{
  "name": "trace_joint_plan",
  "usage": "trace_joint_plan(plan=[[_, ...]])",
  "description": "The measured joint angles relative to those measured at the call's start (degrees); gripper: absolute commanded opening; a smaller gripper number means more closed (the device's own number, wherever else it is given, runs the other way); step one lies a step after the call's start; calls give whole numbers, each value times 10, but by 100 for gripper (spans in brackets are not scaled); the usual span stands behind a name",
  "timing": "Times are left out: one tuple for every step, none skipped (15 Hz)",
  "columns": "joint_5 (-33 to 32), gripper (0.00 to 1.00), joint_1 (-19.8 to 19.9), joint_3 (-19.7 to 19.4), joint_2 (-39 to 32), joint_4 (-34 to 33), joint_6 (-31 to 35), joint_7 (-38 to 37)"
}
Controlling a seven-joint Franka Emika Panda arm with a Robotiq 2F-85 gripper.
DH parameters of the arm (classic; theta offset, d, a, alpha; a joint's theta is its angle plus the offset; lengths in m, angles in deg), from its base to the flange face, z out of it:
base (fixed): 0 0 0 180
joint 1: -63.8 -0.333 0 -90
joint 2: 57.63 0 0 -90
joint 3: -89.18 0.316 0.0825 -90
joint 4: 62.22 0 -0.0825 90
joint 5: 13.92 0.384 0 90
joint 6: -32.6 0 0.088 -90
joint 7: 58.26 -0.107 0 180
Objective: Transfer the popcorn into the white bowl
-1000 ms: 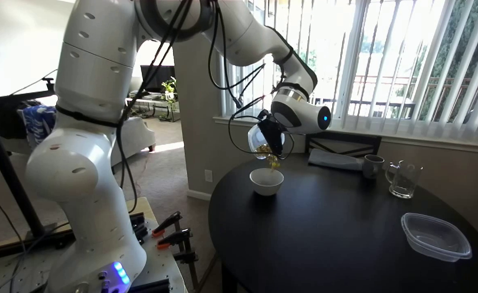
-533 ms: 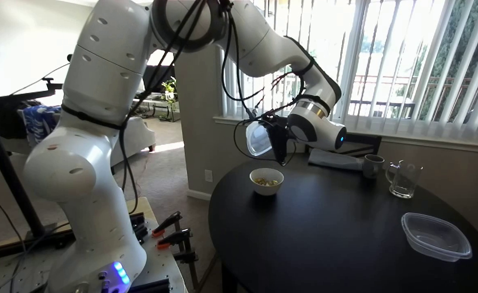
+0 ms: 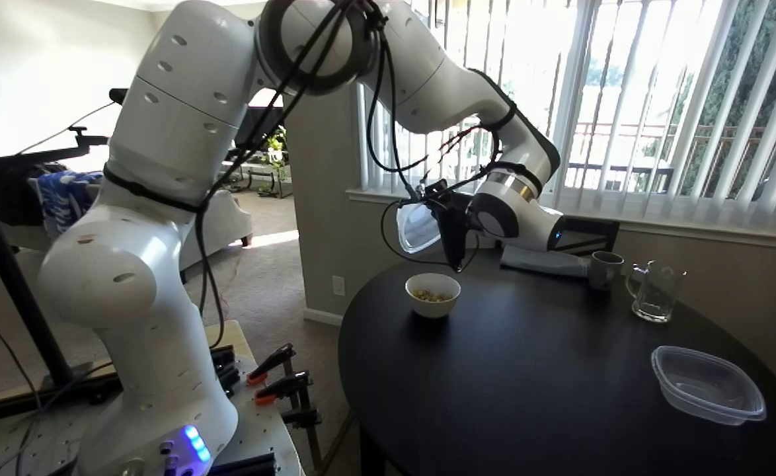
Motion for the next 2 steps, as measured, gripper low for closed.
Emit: trace_joint_plan(plan=[[0,4,0,-2,0,0,0,0],[3,4,0,-4,0,0,0,0]])
